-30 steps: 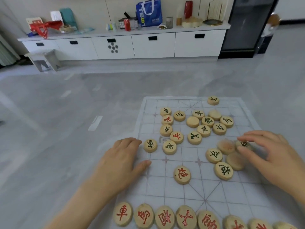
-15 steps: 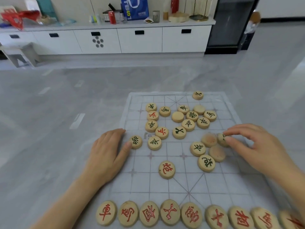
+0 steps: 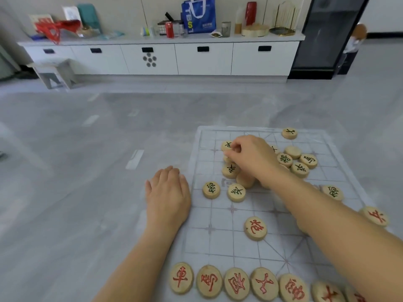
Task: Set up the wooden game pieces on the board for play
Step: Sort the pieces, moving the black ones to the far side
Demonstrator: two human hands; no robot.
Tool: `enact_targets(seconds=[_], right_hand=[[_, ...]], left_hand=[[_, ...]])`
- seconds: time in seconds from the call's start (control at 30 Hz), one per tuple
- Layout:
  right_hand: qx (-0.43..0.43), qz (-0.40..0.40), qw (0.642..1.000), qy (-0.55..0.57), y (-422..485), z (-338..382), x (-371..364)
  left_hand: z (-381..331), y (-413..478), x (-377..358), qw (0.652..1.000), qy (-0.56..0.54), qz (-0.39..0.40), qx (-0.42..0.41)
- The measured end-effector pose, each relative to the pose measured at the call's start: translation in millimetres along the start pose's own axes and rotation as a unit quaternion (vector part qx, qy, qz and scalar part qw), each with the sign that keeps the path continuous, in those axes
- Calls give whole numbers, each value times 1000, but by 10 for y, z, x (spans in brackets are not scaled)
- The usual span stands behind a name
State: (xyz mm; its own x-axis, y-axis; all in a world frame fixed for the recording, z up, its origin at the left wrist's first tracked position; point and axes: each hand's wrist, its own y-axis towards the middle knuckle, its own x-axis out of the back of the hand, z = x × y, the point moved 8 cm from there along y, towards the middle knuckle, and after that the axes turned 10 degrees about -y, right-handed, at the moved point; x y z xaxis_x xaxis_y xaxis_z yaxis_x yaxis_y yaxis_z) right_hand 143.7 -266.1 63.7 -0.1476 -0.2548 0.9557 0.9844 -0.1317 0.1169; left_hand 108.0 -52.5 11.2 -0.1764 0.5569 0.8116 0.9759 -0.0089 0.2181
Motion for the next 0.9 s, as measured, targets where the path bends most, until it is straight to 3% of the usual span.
enact_targets(seconds=[0.2,0.3,0.4,0.47,0.57,0.7,0.9], right_hand=[[-42,69,989,-120,236,134,-177],[-26,48,991,-122,171,255,-46],[59,8,998,-8,-182,649,118],[143,28,988,40,-567,979,91],[212,84,973,-44,-944,1186,-220],[188,126,972,-58,-981,1121,-421],[181,118,974,-71,-963,1039,-391]], left_hand=[[-7,12,-52,999,-12,34,1],[47,71,33,996,-38,58,-59],[140,114,85,992,-45,71,-97],[145,120,107,993,-46,53,-96],[124,115,132,994,-59,33,-83],[134,118,158,995,-69,23,-71],[136,111,142,995,-64,20,-76]])
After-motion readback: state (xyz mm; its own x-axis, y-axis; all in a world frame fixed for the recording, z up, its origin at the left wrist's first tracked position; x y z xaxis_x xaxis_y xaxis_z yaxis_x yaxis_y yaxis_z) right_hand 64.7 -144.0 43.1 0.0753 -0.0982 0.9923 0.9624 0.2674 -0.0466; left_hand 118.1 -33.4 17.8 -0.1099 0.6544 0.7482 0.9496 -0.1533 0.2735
